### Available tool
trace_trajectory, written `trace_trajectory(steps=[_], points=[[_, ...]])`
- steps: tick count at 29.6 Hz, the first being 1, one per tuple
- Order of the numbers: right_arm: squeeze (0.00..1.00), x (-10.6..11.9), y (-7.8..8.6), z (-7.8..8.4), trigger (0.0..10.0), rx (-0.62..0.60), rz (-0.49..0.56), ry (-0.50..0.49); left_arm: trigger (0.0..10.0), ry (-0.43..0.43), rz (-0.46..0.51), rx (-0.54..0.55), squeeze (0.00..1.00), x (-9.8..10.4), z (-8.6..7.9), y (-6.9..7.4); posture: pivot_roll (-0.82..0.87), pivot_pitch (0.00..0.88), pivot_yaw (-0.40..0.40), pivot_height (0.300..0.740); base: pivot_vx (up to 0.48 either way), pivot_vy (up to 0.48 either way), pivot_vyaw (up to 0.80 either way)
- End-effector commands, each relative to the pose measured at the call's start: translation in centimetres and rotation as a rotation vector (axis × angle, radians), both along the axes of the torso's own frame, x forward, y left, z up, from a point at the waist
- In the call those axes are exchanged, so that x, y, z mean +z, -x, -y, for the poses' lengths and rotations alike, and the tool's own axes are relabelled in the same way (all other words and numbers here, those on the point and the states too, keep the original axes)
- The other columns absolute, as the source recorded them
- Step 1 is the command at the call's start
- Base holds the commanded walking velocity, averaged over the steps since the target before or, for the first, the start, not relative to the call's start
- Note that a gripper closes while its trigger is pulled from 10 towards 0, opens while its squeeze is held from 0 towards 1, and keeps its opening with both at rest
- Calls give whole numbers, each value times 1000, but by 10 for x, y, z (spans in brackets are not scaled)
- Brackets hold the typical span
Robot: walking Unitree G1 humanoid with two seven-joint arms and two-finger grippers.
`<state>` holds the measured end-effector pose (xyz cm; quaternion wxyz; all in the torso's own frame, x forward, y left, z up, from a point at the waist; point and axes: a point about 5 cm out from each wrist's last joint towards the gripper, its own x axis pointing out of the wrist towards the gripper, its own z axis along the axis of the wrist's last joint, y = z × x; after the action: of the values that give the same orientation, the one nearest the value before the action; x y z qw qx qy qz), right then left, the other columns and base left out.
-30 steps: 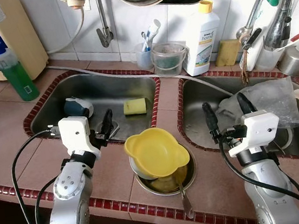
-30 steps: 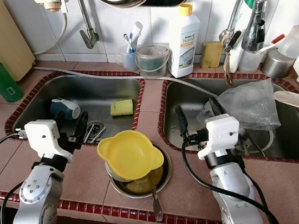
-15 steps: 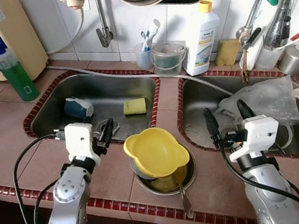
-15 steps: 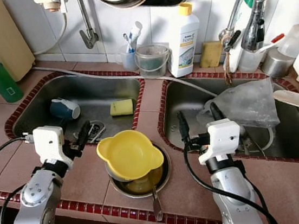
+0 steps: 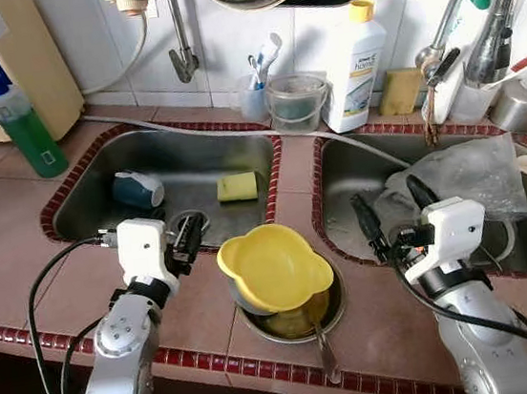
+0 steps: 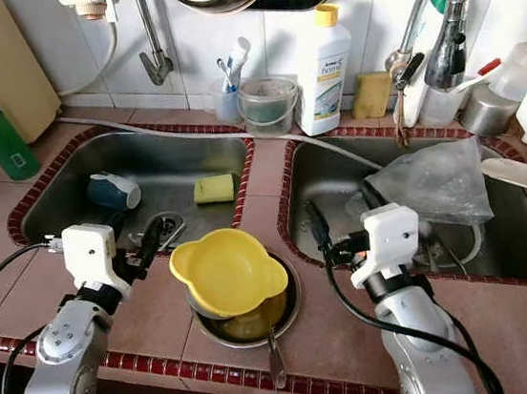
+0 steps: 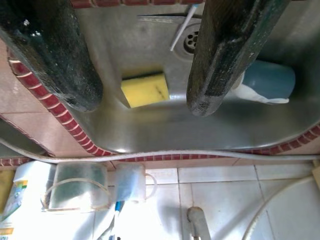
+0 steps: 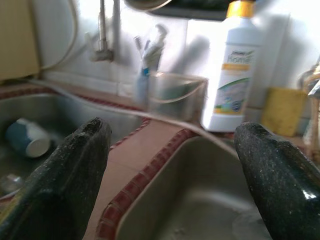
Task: Kitchen organization
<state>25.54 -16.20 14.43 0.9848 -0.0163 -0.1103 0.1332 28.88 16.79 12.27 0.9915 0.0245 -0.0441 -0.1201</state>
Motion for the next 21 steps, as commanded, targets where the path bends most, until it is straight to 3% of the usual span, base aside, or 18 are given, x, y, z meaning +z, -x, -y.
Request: trace_trajectory(steps=[1, 4, 9, 21], points=[[0, 6, -2, -2, 10000, 36, 5, -4, 10000, -8, 26, -5, 0, 8, -3, -2, -110, 76, -14, 740, 0, 0, 0], [0, 7, -3, -2, 10000, 77, -11, 0, 10000, -14, 33, -2, 0, 11, -4, -3, -104, 79, -21, 740, 0, 0, 0], [0, 13, -2, -5, 10000, 245, -74, 6, 10000, -23, 70, -34, 0, 19, -1, -1, -108, 62, -27, 740, 0, 0, 0], [0, 16, -11, -1, 10000, 361, -176, -30, 10000, -63, 92, -87, 0, 23, 9, 4, -99, 92, -43, 740, 0, 0, 0]])
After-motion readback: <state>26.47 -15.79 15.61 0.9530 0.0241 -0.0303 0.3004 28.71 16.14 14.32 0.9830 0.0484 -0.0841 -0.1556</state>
